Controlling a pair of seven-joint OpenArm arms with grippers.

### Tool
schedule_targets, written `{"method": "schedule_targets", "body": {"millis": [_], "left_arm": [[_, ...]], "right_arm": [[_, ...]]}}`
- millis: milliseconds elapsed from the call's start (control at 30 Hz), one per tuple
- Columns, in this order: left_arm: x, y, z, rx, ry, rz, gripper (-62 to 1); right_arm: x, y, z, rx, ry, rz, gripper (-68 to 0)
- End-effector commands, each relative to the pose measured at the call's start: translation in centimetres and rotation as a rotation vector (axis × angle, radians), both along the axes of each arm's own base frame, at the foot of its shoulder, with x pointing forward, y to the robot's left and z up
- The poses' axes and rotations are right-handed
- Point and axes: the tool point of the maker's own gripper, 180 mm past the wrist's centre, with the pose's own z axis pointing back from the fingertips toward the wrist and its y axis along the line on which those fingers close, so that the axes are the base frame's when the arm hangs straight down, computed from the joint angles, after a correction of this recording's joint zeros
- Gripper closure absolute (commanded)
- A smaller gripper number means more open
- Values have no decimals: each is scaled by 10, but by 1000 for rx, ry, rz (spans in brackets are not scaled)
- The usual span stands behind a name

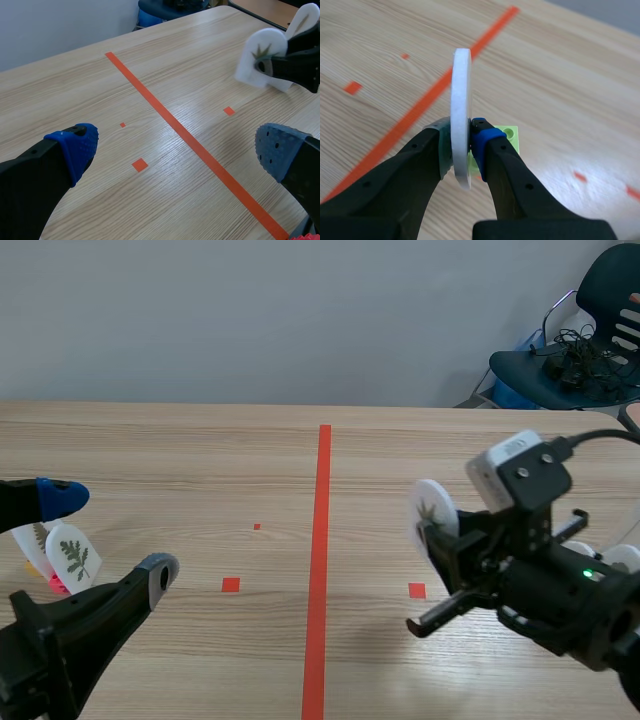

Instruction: Do the leaf sorting experiment

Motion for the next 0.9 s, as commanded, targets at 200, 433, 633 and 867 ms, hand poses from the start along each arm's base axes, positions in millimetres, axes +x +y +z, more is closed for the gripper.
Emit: {"method": "schedule_targets", "body": {"millis": [200,433,633,867], "left_arm": [[2,-1,7,-18,-22,1,-623],[2,-1,7,-16,-19,1,-623],[2,-1,7,-16,-19,1,-623],[2,-1,7,-16,-19,1,-623]], "right_arm": [[4,-73,-14,-28,29,-194,-46],[14,-104,-48,-8,70,-291,-46],[11,-116,-63,-9,96,-325,-46],[10,-128,-63,-32,95,-348,-159]]}}
